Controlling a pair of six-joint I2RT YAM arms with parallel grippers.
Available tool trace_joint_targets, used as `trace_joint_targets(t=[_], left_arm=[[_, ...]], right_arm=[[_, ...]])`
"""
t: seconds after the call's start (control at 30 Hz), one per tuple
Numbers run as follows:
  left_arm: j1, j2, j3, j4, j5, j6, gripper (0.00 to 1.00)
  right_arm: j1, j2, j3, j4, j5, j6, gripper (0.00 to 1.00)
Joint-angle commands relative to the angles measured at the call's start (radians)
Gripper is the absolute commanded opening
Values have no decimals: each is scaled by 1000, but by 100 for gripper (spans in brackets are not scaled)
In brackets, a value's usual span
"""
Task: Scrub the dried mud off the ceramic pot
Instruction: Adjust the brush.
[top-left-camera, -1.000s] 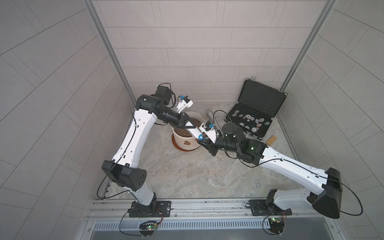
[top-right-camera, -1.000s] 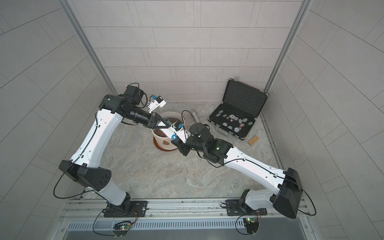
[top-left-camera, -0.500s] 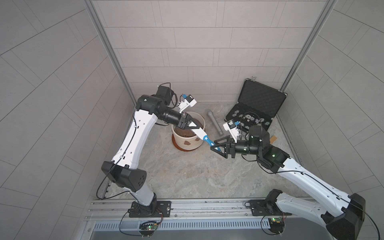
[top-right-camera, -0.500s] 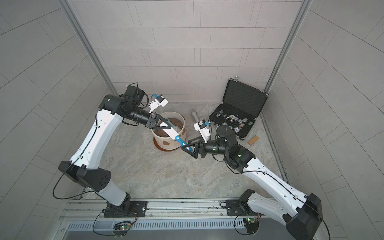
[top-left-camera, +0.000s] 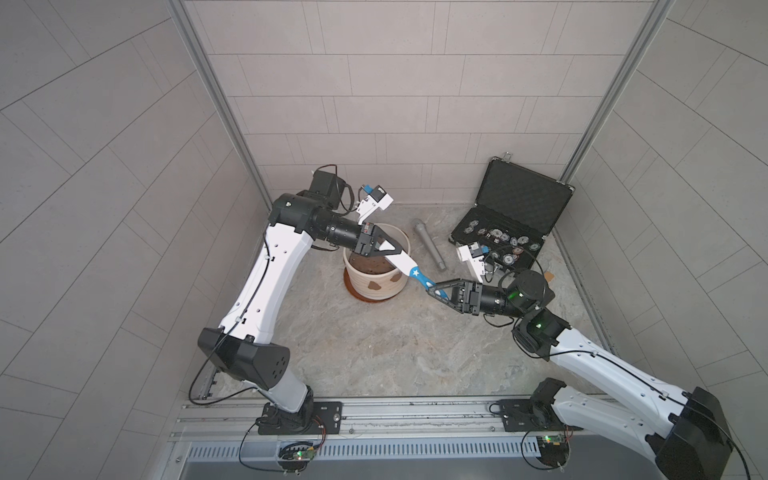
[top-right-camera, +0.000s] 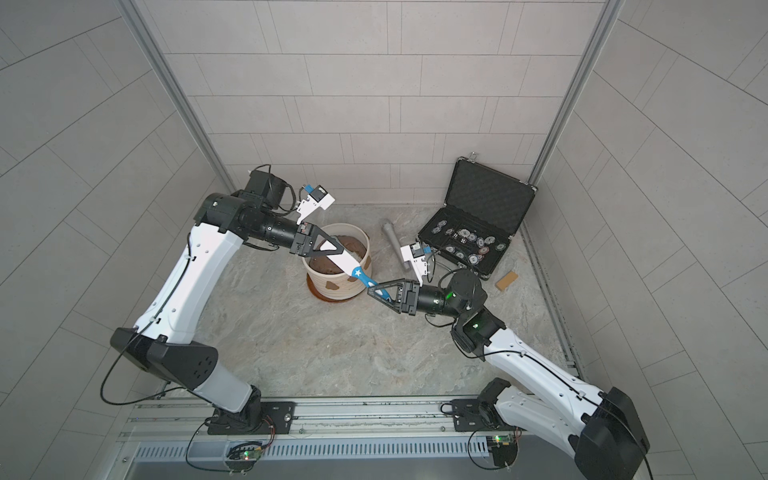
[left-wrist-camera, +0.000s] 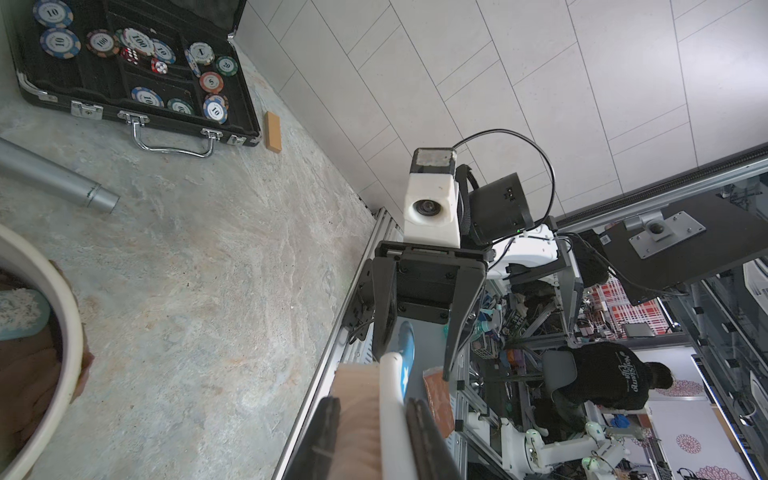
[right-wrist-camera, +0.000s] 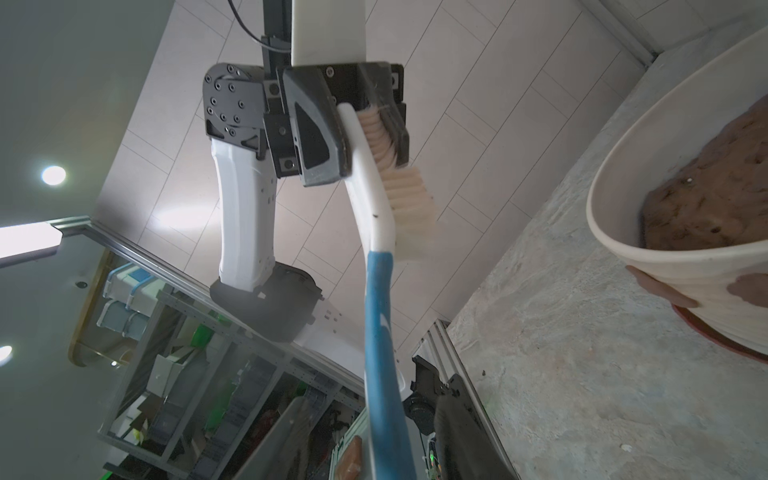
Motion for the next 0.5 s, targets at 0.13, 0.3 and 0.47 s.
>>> trace_joint_targets(t=[0.13,0.3,0.47], left_arm=[[1,-53,-48,89,30,-59,6],[1,-55,-51,100,30,-72,4],[1,-58,-60,108,35,-78,4]], right_arm=[[33,30,14,110,107,57,48],[60,67,38,111,116,49,50],[63,70,40,114,158,45,42]])
